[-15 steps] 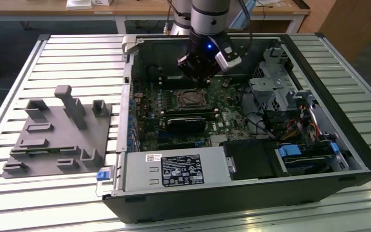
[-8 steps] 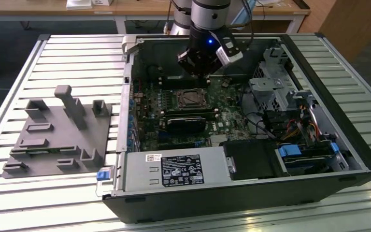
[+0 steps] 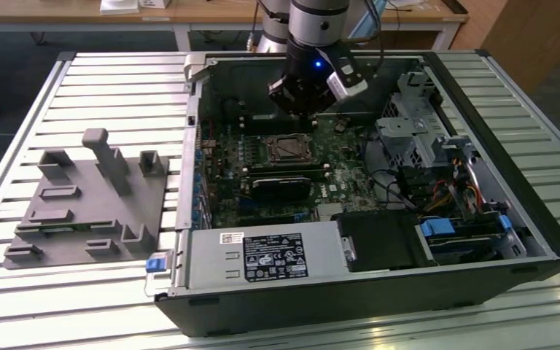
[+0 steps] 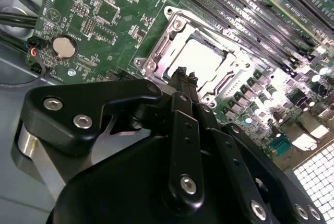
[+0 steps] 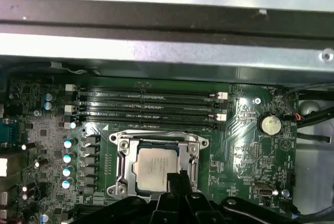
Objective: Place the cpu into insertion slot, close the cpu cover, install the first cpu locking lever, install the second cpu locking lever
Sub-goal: 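Install the second cpu locking lever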
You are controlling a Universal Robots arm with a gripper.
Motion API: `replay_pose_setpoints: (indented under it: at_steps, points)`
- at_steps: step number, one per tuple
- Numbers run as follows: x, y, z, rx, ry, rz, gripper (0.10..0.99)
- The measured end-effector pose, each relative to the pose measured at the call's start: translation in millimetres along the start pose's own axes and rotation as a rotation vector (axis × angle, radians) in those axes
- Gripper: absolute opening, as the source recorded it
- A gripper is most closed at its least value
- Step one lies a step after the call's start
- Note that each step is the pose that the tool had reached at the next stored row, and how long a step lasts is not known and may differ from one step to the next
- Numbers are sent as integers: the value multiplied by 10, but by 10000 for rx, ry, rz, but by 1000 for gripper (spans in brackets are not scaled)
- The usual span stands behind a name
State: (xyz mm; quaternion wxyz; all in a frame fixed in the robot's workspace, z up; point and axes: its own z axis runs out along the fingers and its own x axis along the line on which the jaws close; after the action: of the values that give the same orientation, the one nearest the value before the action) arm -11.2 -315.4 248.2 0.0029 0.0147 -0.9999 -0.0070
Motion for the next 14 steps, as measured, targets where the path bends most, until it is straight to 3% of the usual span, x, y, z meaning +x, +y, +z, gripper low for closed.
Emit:
replay_pose_setpoints:
  at_steps: [7, 11, 14]
  points:
    - [3, -101, -2, -1, 3, 0, 106]
    - [-2, -140, -1, -175, 165, 1, 106]
    - [-1, -182, 10, -223, 178, 0, 106]
